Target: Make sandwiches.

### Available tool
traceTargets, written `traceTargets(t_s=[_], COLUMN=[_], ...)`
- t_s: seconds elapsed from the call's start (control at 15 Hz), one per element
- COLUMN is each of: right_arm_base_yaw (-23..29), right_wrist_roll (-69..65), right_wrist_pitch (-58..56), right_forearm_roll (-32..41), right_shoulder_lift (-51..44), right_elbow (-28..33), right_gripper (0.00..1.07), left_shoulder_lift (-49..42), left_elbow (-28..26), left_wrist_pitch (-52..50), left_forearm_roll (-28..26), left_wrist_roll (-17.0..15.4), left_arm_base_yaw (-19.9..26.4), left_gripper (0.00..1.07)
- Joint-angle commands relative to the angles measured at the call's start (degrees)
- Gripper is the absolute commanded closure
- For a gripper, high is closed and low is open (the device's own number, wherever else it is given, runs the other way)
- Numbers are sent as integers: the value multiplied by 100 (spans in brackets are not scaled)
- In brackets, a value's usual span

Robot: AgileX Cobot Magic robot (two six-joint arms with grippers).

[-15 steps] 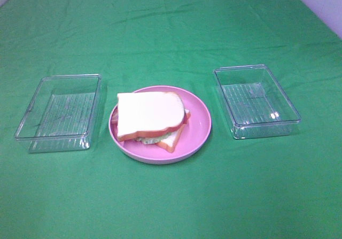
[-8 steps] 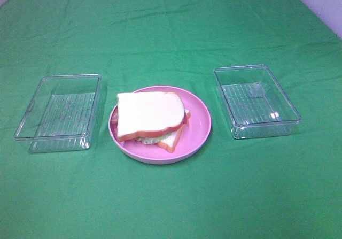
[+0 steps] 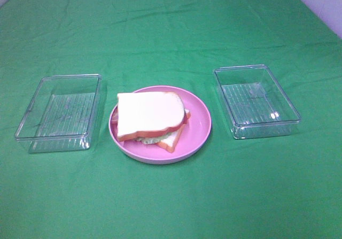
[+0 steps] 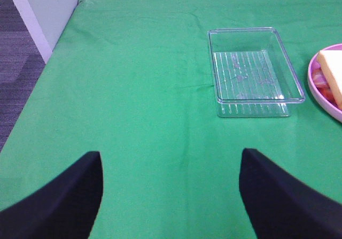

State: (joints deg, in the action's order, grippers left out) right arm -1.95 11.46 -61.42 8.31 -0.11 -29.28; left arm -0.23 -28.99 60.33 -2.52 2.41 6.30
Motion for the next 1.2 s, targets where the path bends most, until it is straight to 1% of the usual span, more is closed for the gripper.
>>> traceTargets(t_s=[0.07, 0.47, 0.8, 1.2], right_arm_base_yaw=[-40, -40, -40, -40], right_wrist_roll=[57, 57, 57, 57], right_wrist_pitch=[23, 23, 23, 23], right_forearm_roll=[-6, 0, 0, 0], right_shoulder_lift=[-103, -109, -109, -109], right_elbow=[17, 17, 17, 17], right_gripper=[31, 31, 31, 31], left_shoulder_lift=[-138, -120, -120, -120], left_elbow=[40, 40, 40, 40], left_wrist_pitch=[-40, -40, -34, -34], left_forearm_roll=[-23, -40, -332, -332], left_wrist_roll=[23, 23, 23, 23], left_arm_base_yaw=[17, 17, 17, 17], left_gripper=[38, 38, 38, 38])
